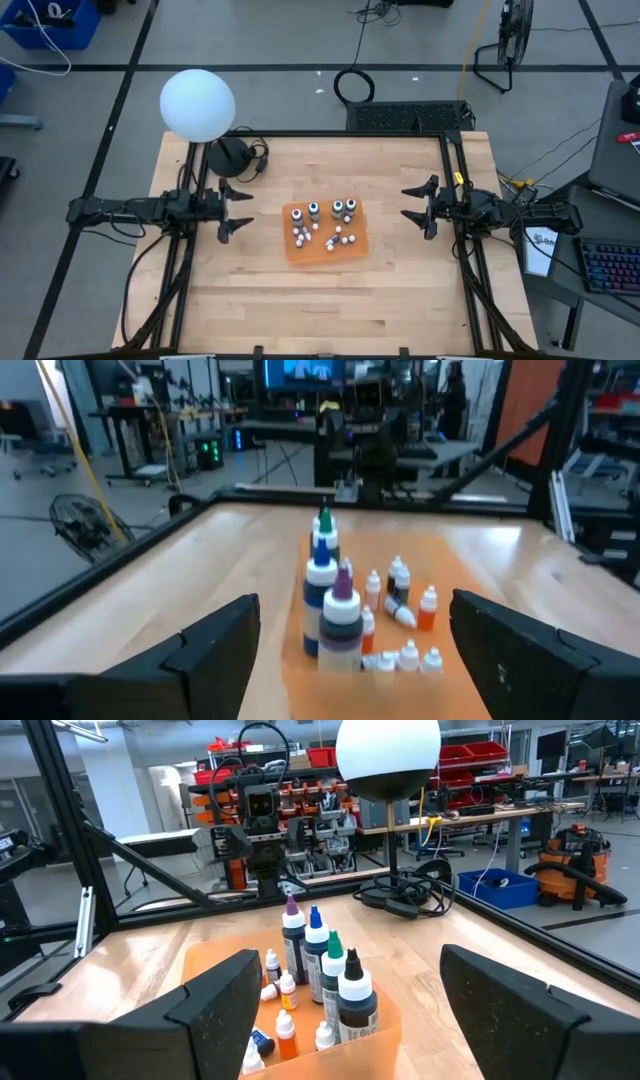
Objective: Pick & Place food coloring
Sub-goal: Return to Home Position
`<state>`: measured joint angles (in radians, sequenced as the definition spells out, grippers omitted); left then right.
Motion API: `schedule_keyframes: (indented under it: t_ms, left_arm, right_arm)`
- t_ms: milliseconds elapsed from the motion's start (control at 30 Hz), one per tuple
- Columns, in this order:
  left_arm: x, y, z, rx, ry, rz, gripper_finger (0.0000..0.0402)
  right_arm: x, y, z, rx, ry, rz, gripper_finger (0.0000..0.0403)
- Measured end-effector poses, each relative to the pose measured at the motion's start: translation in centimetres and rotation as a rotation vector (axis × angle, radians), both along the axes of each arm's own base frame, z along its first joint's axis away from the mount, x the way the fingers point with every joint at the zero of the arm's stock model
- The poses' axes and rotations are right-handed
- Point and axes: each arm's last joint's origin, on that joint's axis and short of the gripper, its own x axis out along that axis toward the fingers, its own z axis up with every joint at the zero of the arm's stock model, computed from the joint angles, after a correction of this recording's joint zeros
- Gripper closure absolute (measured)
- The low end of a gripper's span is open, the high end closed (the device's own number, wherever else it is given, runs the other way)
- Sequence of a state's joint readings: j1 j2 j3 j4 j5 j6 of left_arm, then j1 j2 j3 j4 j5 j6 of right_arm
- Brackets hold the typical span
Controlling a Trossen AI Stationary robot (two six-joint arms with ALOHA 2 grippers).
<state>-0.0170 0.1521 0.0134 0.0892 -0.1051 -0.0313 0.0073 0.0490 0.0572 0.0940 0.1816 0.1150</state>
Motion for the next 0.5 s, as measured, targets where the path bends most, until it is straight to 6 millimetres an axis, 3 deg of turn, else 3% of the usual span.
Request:
schedule_keyframes:
  t_ms: [500]
  left_arm:
    - [0.01,0.0,0.19,0.001,-0.018,0.0,0.0087]
  right_arm:
    - [0.0,0.0,0.0,0.0,0.0,0.0,0.011]
